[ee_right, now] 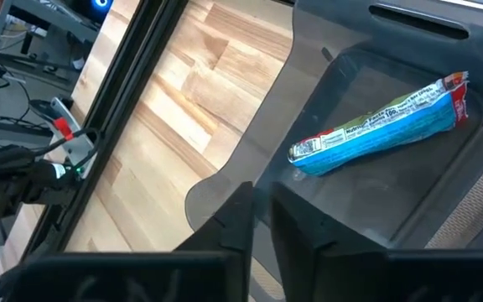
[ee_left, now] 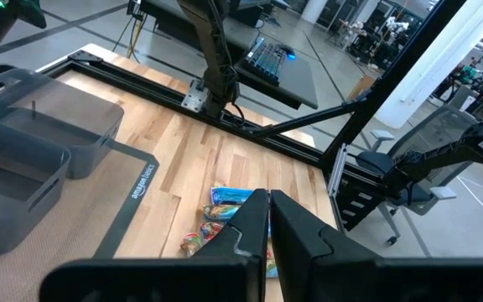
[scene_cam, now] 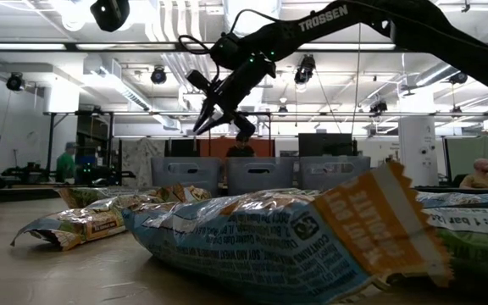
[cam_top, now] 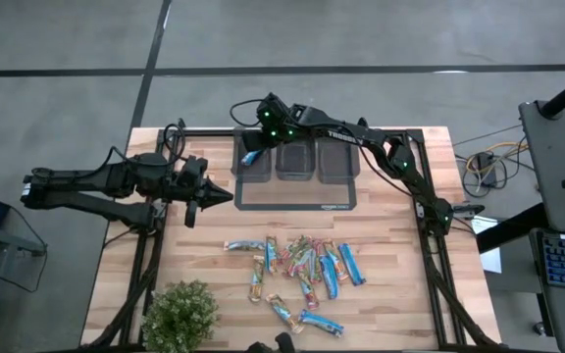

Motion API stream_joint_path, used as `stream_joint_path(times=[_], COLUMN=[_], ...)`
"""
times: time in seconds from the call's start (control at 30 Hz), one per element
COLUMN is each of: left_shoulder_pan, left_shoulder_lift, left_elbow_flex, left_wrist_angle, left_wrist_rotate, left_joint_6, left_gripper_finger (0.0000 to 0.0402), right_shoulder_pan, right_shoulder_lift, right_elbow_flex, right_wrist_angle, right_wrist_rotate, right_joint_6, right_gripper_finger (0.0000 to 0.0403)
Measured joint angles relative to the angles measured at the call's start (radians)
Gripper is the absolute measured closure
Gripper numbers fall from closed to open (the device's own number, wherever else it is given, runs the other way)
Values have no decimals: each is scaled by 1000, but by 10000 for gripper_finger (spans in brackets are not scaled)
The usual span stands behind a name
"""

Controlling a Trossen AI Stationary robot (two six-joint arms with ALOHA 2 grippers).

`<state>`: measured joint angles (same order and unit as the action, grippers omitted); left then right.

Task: Pick and place Granola Bars by type
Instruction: Put the yellow granola bar into the right black bin

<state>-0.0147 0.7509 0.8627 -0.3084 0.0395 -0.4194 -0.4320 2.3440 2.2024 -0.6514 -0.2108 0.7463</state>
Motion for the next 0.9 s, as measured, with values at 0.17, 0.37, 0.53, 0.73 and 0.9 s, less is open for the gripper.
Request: stream_joint_path(times=[0.17, 0.37, 0.53, 0.73, 0.9], left_shoulder_pan=[0, 0, 0, 0, 0], left_shoulder_lift=[0, 0, 0, 0, 0], left_elbow_flex=[0, 0, 0, 0, 0], left_wrist_angle=[0, 0, 0, 0, 0], left_wrist_rotate=[0, 0, 0, 0, 0], left_joint_6=[-1, -1, -2, -2, -2], left_gripper_finger=[402, 402, 402, 402, 402], right_shoulder_pan=[2, 4, 4, 14, 41], right_shoulder_lift=[-1, -16, -63, -154, -250], right_elbow_flex=[1, 1, 1, 2, 2], right_wrist_angle=[-14, -56, -55, -60, -88], right_wrist_rotate=[0, 0, 0, 0, -8], right_joint_6=[-36, -68, -116, -185, -277], right_gripper_finger=[393, 394, 394, 394, 394])
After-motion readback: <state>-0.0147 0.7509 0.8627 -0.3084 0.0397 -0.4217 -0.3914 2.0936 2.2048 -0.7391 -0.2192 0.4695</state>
